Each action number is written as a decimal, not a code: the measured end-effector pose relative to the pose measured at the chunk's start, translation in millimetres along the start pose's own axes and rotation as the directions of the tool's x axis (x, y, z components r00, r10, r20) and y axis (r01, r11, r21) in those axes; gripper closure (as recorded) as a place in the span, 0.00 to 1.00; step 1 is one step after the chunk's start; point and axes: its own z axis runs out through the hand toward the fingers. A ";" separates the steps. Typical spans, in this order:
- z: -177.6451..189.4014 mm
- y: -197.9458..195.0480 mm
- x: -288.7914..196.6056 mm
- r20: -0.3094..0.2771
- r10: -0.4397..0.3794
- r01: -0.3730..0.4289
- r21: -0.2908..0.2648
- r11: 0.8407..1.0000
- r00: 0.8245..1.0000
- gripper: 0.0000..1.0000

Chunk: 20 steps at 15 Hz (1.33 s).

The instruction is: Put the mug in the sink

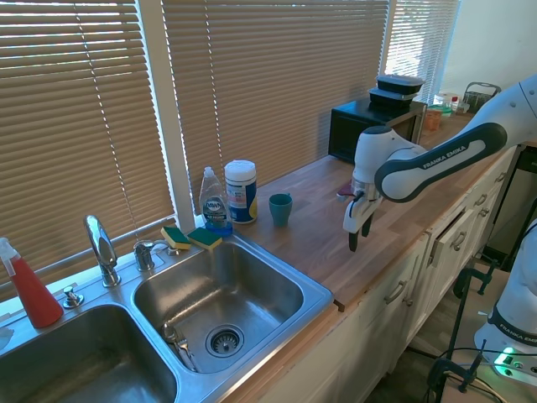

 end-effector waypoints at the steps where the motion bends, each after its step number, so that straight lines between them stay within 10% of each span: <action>1: 0.3 0.0 0.0 0.000 0.000 0.000 0.000 1.000 1.000 0.00; 20: -67.8 -120.0 178.3 -0.119 0.181 -0.159 0.169 0.973 0.976 0.00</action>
